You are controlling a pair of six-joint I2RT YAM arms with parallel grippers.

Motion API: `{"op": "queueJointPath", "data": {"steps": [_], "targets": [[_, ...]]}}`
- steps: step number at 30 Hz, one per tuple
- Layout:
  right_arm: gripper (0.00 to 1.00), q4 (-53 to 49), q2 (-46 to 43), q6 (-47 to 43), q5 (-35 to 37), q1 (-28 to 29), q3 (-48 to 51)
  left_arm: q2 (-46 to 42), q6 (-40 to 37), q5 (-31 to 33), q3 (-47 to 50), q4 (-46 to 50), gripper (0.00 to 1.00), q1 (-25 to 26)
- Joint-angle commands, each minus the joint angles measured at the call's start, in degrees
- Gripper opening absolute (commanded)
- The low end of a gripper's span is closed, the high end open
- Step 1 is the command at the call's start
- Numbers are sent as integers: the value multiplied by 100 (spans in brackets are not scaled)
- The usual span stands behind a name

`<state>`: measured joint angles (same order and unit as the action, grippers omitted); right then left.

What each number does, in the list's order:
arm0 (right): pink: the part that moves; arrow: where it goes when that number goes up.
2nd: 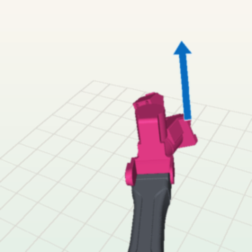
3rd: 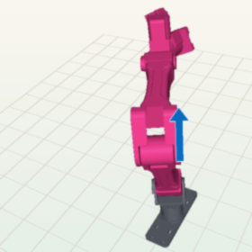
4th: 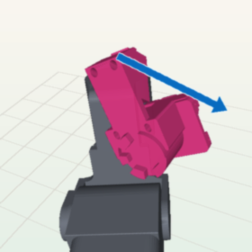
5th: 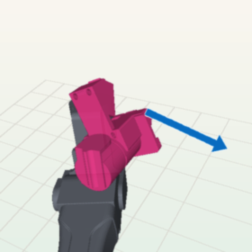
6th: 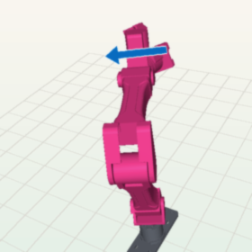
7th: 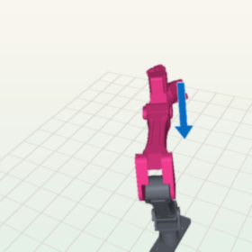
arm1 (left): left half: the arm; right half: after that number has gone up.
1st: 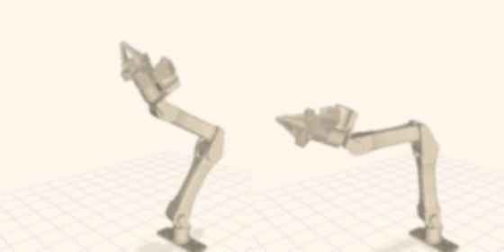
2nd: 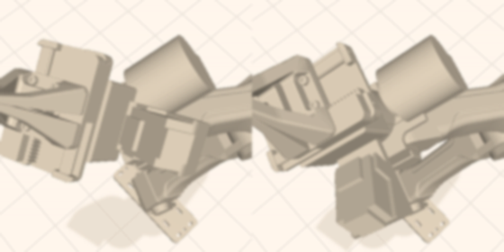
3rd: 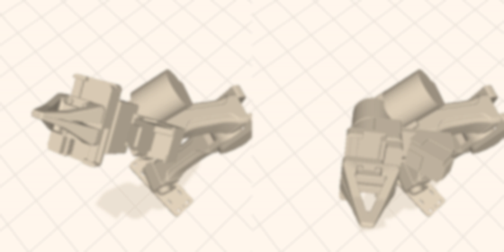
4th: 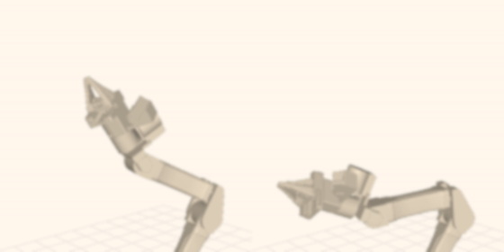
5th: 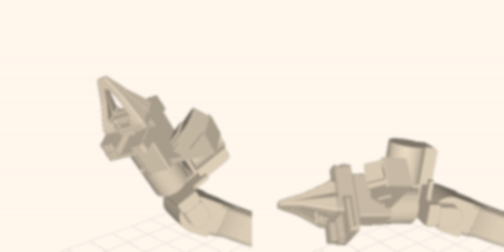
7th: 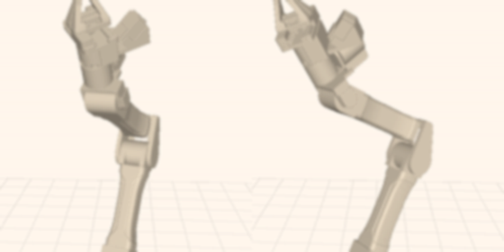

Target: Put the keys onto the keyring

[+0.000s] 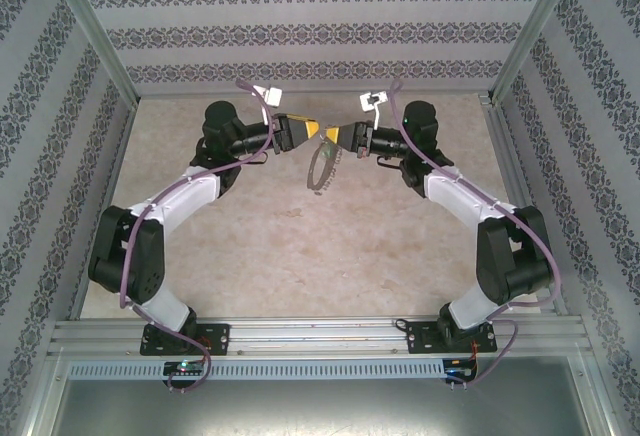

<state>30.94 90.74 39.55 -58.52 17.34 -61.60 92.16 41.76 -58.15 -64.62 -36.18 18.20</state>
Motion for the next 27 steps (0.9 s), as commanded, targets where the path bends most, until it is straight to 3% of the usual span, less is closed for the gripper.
{"op": "queueJointPath", "data": {"steps": [1, 10, 27], "targets": [[0, -278, 124, -393, -638, -53, -339, -218, -757, -227, -224, 1165, 39, -48], [0, -336, 307, -387, -705, -82, -479, -188, -924, -285, -321, 1488, 36, -49], [0, -308, 315, -377, -645, -52, -436, 41, -634, -337, -282, 1096, 37, 9]]}}
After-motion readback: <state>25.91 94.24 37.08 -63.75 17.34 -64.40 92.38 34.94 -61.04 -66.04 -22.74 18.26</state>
